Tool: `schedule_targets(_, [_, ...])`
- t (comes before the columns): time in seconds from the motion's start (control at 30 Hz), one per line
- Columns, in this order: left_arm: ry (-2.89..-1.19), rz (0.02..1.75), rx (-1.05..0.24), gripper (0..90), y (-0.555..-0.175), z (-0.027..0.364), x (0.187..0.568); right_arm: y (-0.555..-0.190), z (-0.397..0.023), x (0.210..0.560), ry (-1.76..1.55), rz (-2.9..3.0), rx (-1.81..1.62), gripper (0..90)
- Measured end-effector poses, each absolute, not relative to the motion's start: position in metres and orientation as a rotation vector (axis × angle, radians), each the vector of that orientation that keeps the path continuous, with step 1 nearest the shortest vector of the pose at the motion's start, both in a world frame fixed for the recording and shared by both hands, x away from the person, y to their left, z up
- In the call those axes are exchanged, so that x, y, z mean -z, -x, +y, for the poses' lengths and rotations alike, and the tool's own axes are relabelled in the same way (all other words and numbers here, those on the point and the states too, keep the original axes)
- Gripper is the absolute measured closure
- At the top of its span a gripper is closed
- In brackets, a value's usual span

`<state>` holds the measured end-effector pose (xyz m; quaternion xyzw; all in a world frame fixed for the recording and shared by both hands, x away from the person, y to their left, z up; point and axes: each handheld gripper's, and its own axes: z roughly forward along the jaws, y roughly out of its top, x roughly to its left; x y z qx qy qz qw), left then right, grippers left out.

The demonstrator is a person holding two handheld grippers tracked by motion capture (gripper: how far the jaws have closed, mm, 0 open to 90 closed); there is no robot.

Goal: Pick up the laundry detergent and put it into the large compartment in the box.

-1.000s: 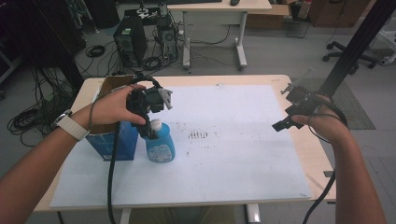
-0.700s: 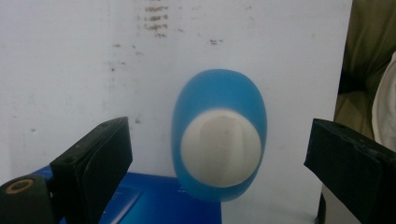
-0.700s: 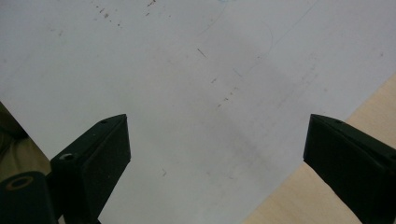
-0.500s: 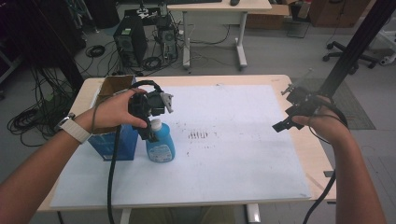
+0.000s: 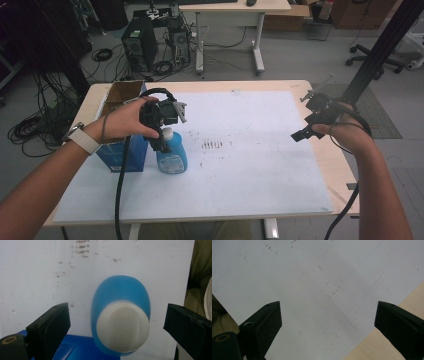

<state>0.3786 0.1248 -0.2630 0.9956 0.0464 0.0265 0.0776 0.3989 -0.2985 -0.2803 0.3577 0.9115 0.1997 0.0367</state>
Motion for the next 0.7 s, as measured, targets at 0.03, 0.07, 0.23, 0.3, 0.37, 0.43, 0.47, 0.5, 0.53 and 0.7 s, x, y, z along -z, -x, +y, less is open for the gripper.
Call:
schedule_targets(0.03, [-2.984,0.141,-0.072,7.1,-0.379,0.124,0.264,-0.399,-0.299,0.28,-1.098,2.799,-0.614,7.5])
schedule_targets(0.07, [-2.985,0.14,-0.068,7.1,-0.379,0.124,0.264,-0.399,-0.299,0.28,-1.097,2.799,-0.614,7.5])
schedule_targets(0.23, [-2.991,0.147,-0.054,7.3,-0.38,0.125,0.271,-0.399,-0.299,0.28,-1.1,2.798,-0.614,7.6])
schedule_targets(0.3, [-2.996,0.146,-0.05,7.3,-0.379,0.125,0.274,-0.399,-0.299,0.281,-1.099,2.799,-0.612,7.5])
schedule_targets(0.37, [-3.005,0.145,-0.055,7.5,-0.379,0.125,0.277,-0.399,-0.299,0.281,-1.099,2.799,-0.614,7.5])
schedule_targets(0.43, [-2.998,0.149,-0.055,7.5,-0.38,0.125,0.278,-0.399,-0.299,0.281,-1.101,2.8,-0.613,7.6])
schedule_targets(0.47, [-2.99,0.147,-0.057,7.6,-0.38,0.124,0.278,-0.399,-0.299,0.282,-1.101,2.801,-0.611,7.5])
schedule_targets(0.5, [-3.0,0.144,-0.061,7.7,-0.38,0.124,0.279,-0.399,-0.299,0.282,-1.101,2.801,-0.611,7.5])
schedule_targets(0.53, [-3.0,0.144,-0.061,7.9,-0.38,0.124,0.279,-0.399,-0.299,0.282,-1.101,2.801,-0.611,7.5])
schedule_targets(0.7, [-3.002,0.148,-0.062,9.6,-0.382,0.124,0.282,-0.399,-0.3,0.281,-1.104,2.8,-0.612,7.5])
